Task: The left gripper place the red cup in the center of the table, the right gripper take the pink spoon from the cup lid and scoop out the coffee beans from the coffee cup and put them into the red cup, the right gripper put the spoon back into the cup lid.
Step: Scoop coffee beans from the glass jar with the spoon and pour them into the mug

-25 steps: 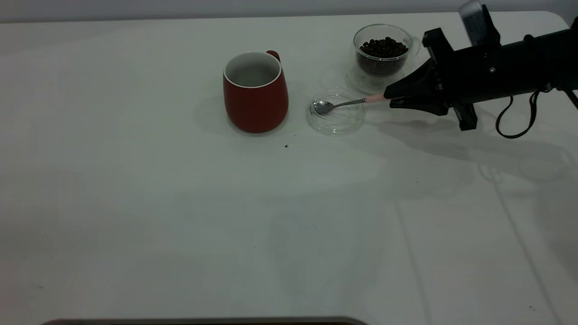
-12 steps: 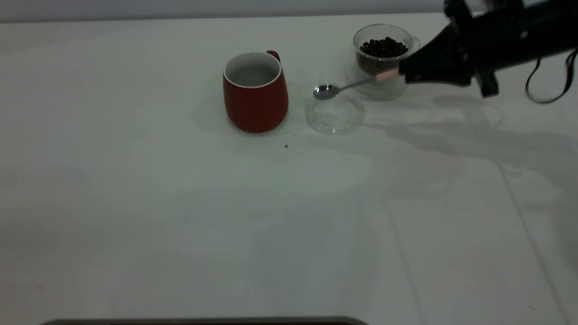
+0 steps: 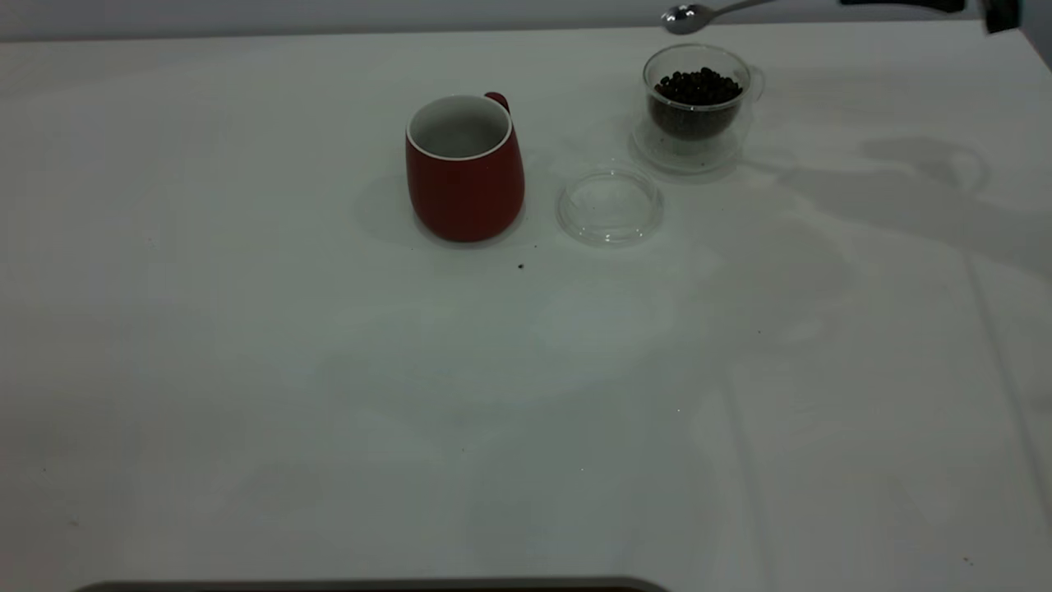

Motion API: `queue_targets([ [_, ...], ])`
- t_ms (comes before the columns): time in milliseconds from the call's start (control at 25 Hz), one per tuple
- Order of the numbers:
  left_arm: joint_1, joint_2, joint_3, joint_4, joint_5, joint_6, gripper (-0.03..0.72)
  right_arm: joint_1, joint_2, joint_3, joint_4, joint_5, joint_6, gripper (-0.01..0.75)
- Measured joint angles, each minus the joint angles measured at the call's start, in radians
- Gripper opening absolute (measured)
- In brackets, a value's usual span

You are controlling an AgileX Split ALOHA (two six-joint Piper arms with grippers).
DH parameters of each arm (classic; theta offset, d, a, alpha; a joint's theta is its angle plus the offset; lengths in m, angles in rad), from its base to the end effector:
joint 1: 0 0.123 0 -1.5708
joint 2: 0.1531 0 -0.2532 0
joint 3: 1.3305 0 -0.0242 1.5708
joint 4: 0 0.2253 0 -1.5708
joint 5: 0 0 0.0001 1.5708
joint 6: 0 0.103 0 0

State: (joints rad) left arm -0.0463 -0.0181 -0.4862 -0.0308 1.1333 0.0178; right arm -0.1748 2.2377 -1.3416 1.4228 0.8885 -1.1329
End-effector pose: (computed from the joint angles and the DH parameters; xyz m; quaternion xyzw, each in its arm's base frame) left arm 0.0107 -0.0034 0.2496 0.0291 0.8700 -0.0224 0.4918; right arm 0.4022 0.0093 0.0944 0.0446 0.8750 0.4099 0.2537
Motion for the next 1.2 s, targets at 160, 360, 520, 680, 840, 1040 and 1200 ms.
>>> queue_targets([
  [160, 0.0, 0.0, 0.0, 0.0, 0.0, 0.0, 0.588, -0.003, 0.034, -0.108, -0.133, 0.004, 0.089, 0.11],
  [360, 0.0, 0.0, 0.0, 0.0, 0.0, 0.0, 0.588, -0.003, 0.103, -0.191, -0.196, 0.01, 0.133, 0.11],
  [520, 0.0, 0.0, 0.0, -0.001, 0.0, 0.0, 0.588, -0.003, 0.155, -0.24, -0.209, 0.011, 0.138, 0.11],
  [680, 0.0, 0.0, 0.0, -0.001, 0.0, 0.0, 0.588, -0.003, 0.192, -0.268, -0.211, 0.01, 0.138, 0.11],
  [840, 0.0, 0.0, 0.0, -0.001, 0.0, 0.0, 0.588, -0.003, 0.205, -0.269, -0.215, 0.011, 0.155, 0.11],
  [1040, 0.0, 0.0, 0.0, -0.001, 0.0, 0.0, 0.588, -0.003, 0.216, -0.269, -0.233, 0.033, 0.21, 0.11],
  [1200, 0.0, 0.0, 0.0, -0.001, 0.0, 0.0, 0.588, -0.003, 0.22, -0.269, -0.246, 0.051, 0.273, 0.11],
])
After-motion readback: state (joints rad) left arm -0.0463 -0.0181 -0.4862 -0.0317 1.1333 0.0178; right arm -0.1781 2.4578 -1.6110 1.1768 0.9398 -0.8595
